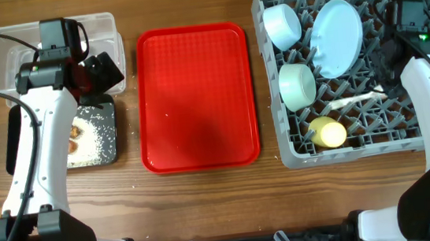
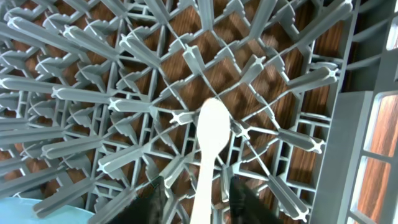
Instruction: Sort waste into correct bins and load items into the dishwasher rack
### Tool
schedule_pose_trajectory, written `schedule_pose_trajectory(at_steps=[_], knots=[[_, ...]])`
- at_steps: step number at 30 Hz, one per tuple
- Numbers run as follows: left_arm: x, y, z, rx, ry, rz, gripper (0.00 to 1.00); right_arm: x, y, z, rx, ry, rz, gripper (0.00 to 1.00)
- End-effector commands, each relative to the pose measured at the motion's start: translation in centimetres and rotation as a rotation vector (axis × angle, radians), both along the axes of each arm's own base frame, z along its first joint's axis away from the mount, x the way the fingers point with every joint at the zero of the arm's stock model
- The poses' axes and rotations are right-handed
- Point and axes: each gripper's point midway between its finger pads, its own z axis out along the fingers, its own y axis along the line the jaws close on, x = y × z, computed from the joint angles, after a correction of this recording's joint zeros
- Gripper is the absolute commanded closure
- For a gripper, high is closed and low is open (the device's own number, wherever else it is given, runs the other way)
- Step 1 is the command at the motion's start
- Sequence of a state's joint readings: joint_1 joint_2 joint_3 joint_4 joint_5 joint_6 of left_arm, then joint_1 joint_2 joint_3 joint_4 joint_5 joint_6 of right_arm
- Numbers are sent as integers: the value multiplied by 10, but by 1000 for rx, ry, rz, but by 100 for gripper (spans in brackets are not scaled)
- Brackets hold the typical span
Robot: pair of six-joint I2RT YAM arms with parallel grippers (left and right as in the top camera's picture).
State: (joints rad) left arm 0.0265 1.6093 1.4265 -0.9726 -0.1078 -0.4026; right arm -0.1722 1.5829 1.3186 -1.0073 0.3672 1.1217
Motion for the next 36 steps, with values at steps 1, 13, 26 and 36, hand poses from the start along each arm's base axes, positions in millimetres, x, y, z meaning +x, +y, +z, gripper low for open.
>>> schedule_pose_trajectory(at_steps=[1,13,26,36], knots=[[2,4,6,8,-18,5,0,1,2,0,5,1,28,61],[2,4,6,8,-18,4,0,-26,97,116,-38,-212,1004,17],[2,4,6,8,-18,4,0,-109,143,181,10,-499,1069,0],[2,4,6,8,-18,4,0,-95,154,197,-166,-536,1277,0]])
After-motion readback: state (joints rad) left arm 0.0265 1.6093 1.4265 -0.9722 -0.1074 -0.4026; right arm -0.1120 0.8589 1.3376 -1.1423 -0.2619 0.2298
